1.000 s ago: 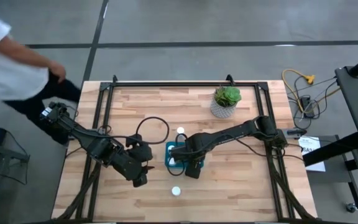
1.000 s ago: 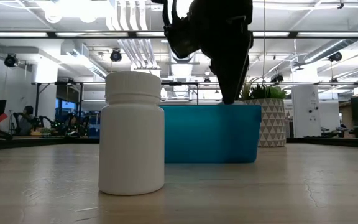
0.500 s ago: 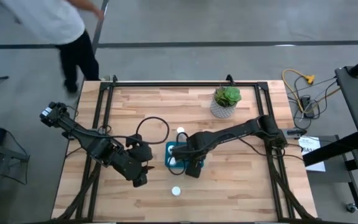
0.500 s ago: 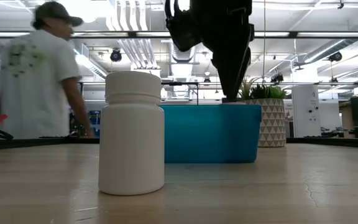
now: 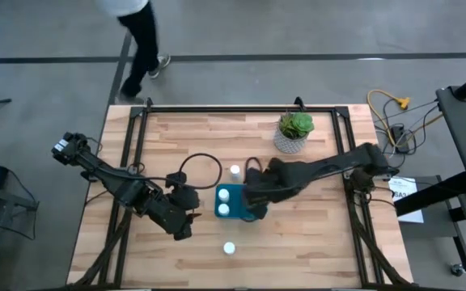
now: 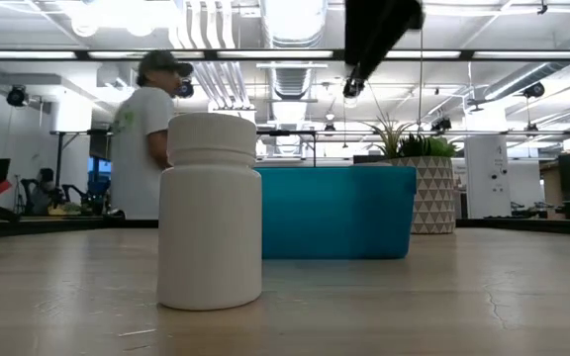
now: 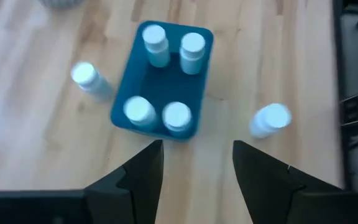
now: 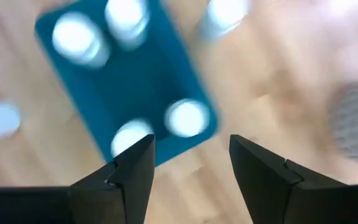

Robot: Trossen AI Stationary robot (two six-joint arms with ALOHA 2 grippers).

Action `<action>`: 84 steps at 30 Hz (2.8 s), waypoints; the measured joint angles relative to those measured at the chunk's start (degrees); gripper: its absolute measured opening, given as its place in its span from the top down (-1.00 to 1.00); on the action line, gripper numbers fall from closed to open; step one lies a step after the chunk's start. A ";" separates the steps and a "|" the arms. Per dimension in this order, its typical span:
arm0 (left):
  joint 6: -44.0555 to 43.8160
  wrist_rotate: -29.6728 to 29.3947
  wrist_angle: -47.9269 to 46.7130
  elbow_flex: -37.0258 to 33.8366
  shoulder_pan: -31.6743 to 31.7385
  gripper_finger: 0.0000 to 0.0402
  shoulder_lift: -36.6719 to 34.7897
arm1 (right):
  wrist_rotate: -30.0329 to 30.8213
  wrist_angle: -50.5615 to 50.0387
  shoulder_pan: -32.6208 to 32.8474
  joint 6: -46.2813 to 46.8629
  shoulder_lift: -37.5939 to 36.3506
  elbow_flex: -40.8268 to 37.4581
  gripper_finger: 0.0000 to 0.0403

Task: Pick and place pill bottles into a basket
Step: Put the white pill bottle into the blue bin

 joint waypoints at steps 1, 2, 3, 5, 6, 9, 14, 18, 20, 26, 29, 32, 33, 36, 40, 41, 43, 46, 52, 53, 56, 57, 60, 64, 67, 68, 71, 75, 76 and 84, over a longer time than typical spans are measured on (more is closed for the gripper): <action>2.20 -0.67 0.16 -0.32 0.11 0.12 0.00 | 2.61 0.05 0.81 1.00 -1.77 -0.74 0.04; 4.38 -1.26 0.38 -0.60 0.41 0.12 0.00 | 4.40 0.05 1.63 1.74 -3.64 -1.54 0.05; 6.68 -1.84 0.62 -0.78 0.71 0.12 0.00 | 5.31 0.13 2.33 2.55 -5.50 -2.50 0.06; 11.17 -2.72 0.74 -1.10 1.52 0.12 0.00 | 5.48 0.67 3.20 3.85 -9.08 -4.48 0.08; 13.26 -3.24 1.04 -1.16 2.18 0.12 0.00 | 5.45 0.60 3.52 4.76 -10.55 -5.41 0.09; 19.27 -4.57 3.35 -1.10 4.94 0.12 0.00 | 5.65 1.33 4.16 8.26 -14.79 -8.33 0.11; 25.19 -2.93 7.25 -0.97 12.54 0.12 0.00 | 6.11 5.53 5.45 13.33 -20.31 -14.33 0.15; 26.03 4.58 8.39 -1.11 20.10 0.12 0.00 | 6.15 11.73 5.76 12.50 -22.41 -20.12 0.16; 26.04 8.59 8.76 -1.15 23.06 0.12 0.00 | 5.55 15.32 5.17 10.90 -22.71 -22.54 0.17; 25.42 16.57 8.80 -1.11 24.76 0.13 -1.57 | 0.34 25.51 -1.35 4.72 -22.37 -24.90 0.17; 20.28 16.77 8.77 -1.37 22.97 0.13 -2.99 | -4.18 28.92 -5.80 0.28 -21.08 -24.28 0.17; 14.44 16.74 8.83 -1.43 20.91 0.13 -4.29 | -7.32 28.94 -9.85 -3.57 -18.63 -22.18 0.17; 12.37 16.66 8.83 -1.43 20.18 0.13 -4.71 | -7.89 28.47 -11.08 -4.52 -17.86 -21.49 0.17; 6.95 15.40 9.60 -1.26 17.75 0.13 -5.74 | -11.54 27.84 -14.01 -7.53 -15.05 -19.26 0.17; 1.41 11.74 9.81 -1.43 13.70 0.13 -6.86 | -19.18 27.45 -17.08 -10.90 -10.51 -15.81 0.17; 0.41 10.67 9.85 -1.43 12.69 0.12 -7.03 | -19.74 27.10 -17.60 -11.34 -9.43 -14.67 0.17; -1.02 8.38 9.80 -1.43 10.74 0.13 -7.19 | -19.79 25.25 -18.49 -12.74 -7.05 -12.02 0.17; -2.62 5.59 9.80 -1.43 8.58 0.13 -7.02 | -19.75 20.25 -19.90 -14.08 -2.88 -6.50 0.16; -3.98 4.26 9.72 -1.52 6.64 0.13 -5.79 | -19.60 8.94 -21.54 -16.81 8.62 8.17 -0.04; -4.02 4.24 9.80 -1.52 6.46 0.13 -5.50 | -19.59 7.08 -21.56 -17.28 10.51 10.59 -0.08; -4.00 4.24 9.79 -1.52 6.12 0.13 -4.89 | -19.61 3.01 -21.65 -17.66 15.70 16.83 -0.18; -4.02 4.26 9.74 -1.52 5.98 0.12 -4.73 | -19.53 2.42 -21.71 -17.68 17.11 18.47 -0.21; -4.10 4.29 9.76 -1.52 5.22 0.13 -4.59 | -19.16 1.56 -22.22 -17.60 20.45 22.38 -0.26; -5.55 4.29 9.25 -1.52 3.71 0.13 -4.70 | -19.02 -1.16 -22.78 -17.66 23.79 25.96 -0.27; -5.77 4.29 9.27 -1.52 2.46 0.13 -4.92 | -19.12 -3.70 -23.30 -17.93 25.53 26.73 -0.26; -6.18 4.30 9.20 -1.52 2.09 0.13 -4.97 | -19.20 -4.08 -23.51 -17.96 25.81 26.75 -0.26; -7.00 4.29 9.13 -1.54 1.30 0.12 -4.96 | -19.26 -4.31 -23.79 -17.84 26.32 26.10 -0.28; -7.08 4.29 9.10 -1.54 0.72 0.13 -4.96 | -20.25 -3.82 -23.64 -17.49 27.11 26.00 -0.30; -7.08 4.29 9.10 -1.54 0.60 0.12 -4.96 | -21.10 -3.53 -23.64 -17.40 27.33 26.00 -0.31; -7.19 4.29 8.72 -1.63 0.57 0.13 -4.94 | -22.01 -3.14 -23.71 -16.98 28.62 25.79 -0.36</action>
